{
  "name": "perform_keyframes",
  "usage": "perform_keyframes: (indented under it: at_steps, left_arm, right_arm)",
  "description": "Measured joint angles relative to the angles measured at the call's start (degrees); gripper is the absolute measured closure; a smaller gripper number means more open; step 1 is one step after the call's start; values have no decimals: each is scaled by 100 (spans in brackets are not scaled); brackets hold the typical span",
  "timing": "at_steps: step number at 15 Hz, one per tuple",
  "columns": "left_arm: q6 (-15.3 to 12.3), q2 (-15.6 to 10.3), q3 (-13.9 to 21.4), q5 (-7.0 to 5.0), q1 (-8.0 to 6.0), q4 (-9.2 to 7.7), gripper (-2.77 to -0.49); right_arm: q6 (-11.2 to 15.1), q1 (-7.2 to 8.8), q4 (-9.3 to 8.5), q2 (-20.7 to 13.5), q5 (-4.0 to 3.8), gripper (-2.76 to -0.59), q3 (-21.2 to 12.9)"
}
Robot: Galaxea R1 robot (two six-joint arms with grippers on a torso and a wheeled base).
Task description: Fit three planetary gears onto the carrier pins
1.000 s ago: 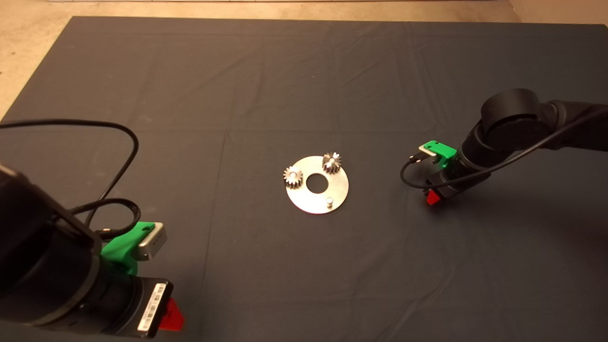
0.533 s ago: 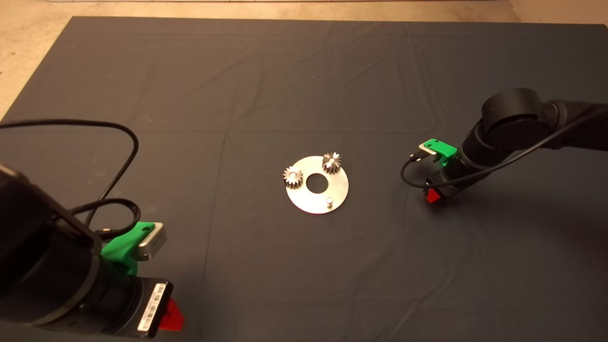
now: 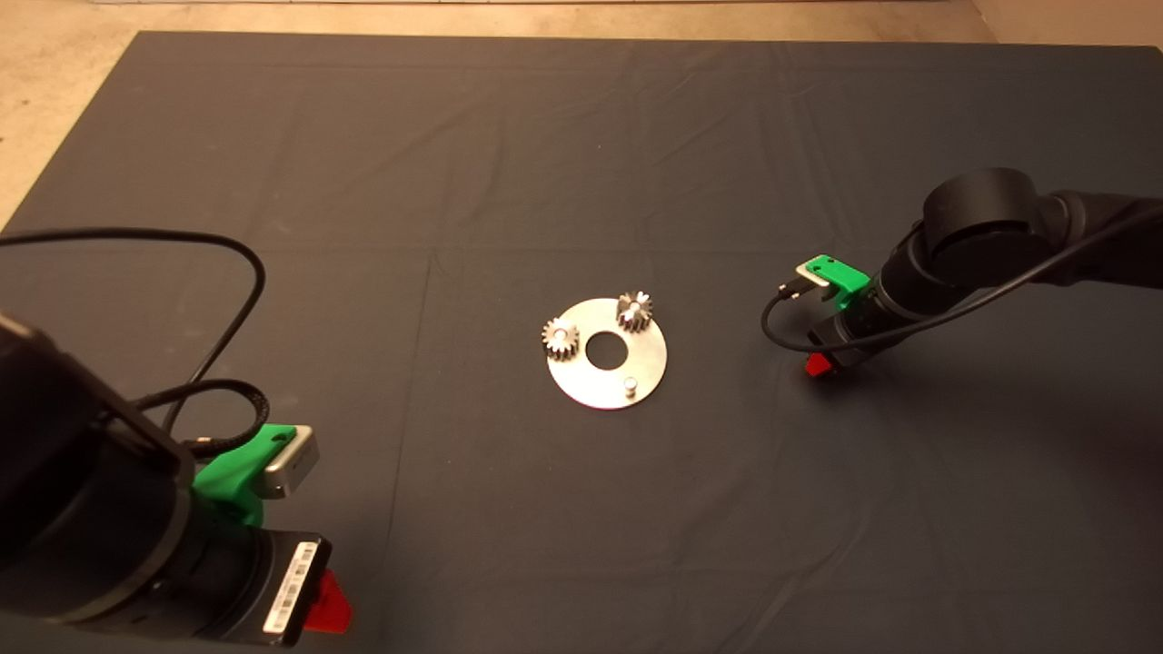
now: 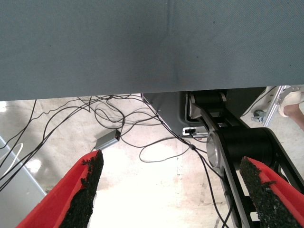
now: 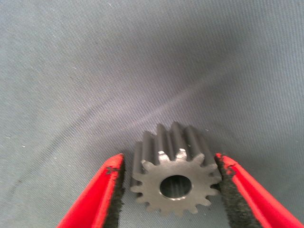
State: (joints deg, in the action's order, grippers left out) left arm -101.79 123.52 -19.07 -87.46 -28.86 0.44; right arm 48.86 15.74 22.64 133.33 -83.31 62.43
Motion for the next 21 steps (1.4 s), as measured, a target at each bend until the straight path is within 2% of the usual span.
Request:
perform_keyframes:
  at_steps: [1, 4, 7, 9, 11, 13, 15, 21]
  left_arm:
    - [-2, 0, 0, 0, 13, -2, -204]
    - [0, 0, 0, 0, 26, -2, -204]
    - [-2, 0, 0, 0, 28, -2, -204]
    - [-1, 0, 0, 0, 28, -2, -204]
    - [0, 0, 0, 0, 28, -2, -204]
    - [-2, 0, 0, 0, 28, -2, -204]
    - [0, 0, 0, 0, 28, -2, -204]
    - [-2, 2, 0, 0, 63, -2, -204]
  right_arm:
    - [0, 0, 11, -4, 12, -124, 0]
    - [0, -1, 14, -17, 48, -123, 41]
    - [0, 0, 14, -4, 18, -123, 55]
    - [-40, 0, 12, 7, -58, -123, 55]
    - [-50, 0, 12, 18, -228, -123, 55]
    - [-58, 0, 12, 18, -314, -123, 55]
    - [-60, -1, 12, 18, -352, -123, 55]
    - [-60, -1, 9, 18, -377, -123, 55]
